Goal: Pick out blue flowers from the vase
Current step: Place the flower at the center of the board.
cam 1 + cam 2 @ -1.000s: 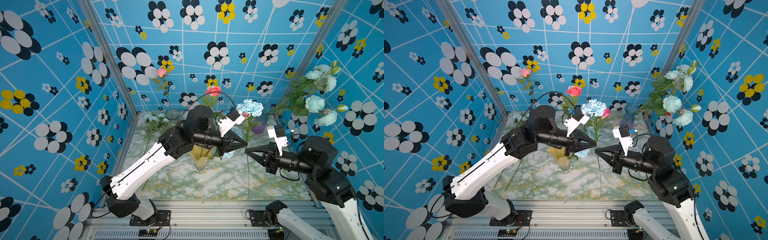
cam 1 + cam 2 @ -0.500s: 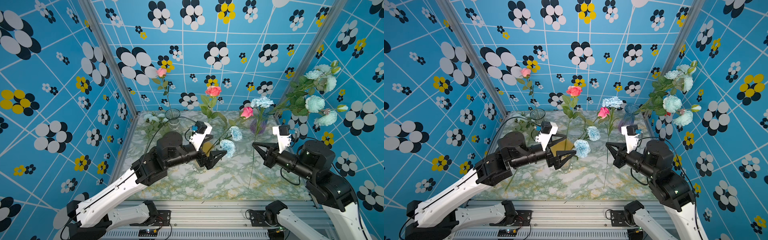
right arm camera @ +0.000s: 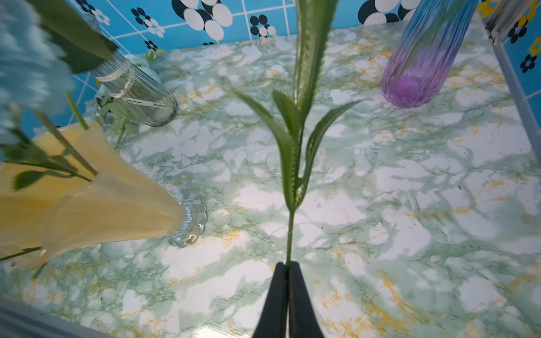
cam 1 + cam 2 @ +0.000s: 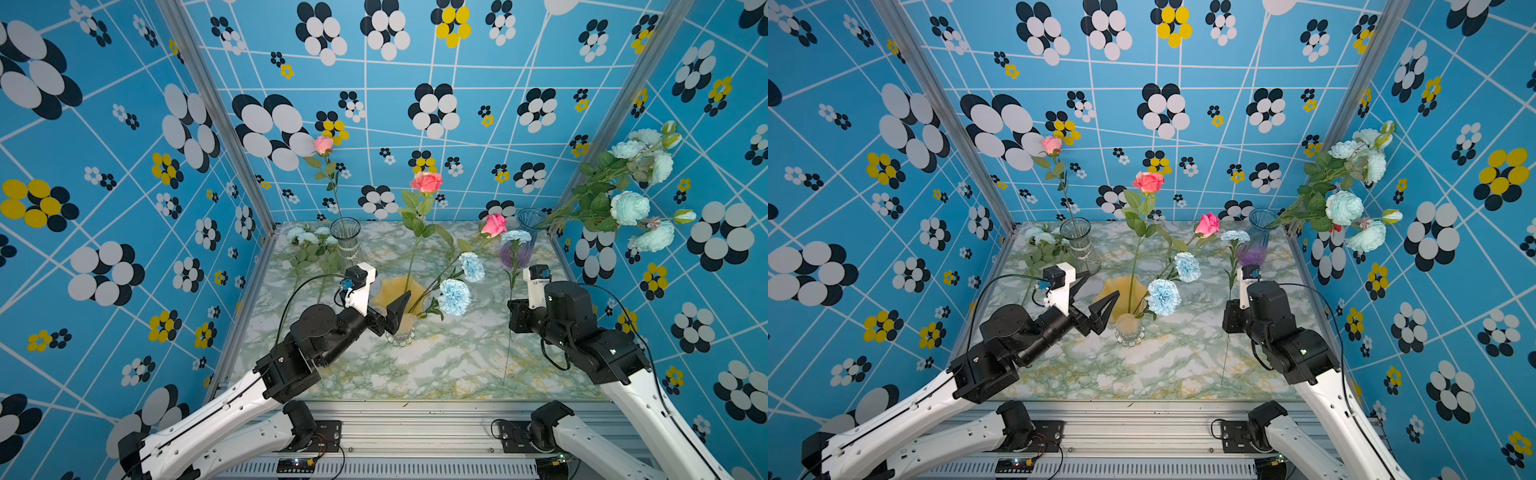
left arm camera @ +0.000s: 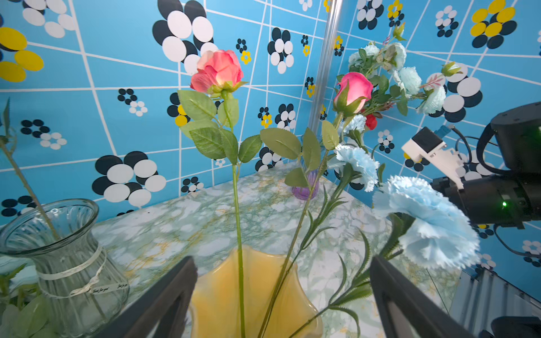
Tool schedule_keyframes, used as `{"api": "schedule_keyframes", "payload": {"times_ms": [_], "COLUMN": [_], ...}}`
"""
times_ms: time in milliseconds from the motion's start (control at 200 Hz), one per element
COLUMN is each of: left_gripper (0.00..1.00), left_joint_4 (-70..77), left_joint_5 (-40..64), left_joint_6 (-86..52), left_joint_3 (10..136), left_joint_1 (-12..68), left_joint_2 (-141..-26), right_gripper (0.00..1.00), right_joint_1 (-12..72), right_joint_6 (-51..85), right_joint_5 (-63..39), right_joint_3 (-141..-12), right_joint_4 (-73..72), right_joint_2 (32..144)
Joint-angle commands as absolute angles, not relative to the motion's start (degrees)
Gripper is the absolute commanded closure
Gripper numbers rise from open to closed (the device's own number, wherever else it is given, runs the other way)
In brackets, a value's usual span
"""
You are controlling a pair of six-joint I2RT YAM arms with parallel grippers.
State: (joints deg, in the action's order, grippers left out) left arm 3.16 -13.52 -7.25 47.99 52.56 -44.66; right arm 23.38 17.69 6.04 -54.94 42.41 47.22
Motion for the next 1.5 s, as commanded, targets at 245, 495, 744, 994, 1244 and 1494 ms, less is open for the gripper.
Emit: {"api": "schedule_keyframes", "payload": {"times_ms": [245,495,744,994,1244,1494], "left_gripper": [0.05,0.05,0.05,0.05,0.06,0.08], "left_joint_4": [11.1,10.5,11.7,14.6,15.8,16.7], "left_joint_5": [-13.0,-11.7,-10.2,-12.4,-12.0,-10.6], "left_joint_6": [-6.1,-5.4,-5.0,-5.6,-6.9,-8.2], "left_joint_3": [43.0,42.8,42.1,40.0,38.6,37.9], "left_joint_1": [48.8,48.3,47.6,46.1,44.8,43.8], "left_joint_2": [-44.2,-45.0,-46.5,-49.1,-48.4,-48.8], "right_gripper": [1.00,1.00,1.00,1.00,1.00,1.00], "right_joint_1": [23.4,23.5,26.5,27.8,27.9,28.8], "right_joint_6": [23.3,31.8,34.9,36.0,34.7,33.2], "right_joint_5": [-5.5,-13.6,-17.4,-19.3,-21.9,-21.9], "right_joint_3": [-48.4,-42.6,-46.0,-48.3,-51.0,-52.9], "right_joint_4": [24.4,5.9,-0.6,-4.0,-2.2,-0.4], "right_joint_2": [63.7,73.9,87.3,94.2,99.9,103.0]}}
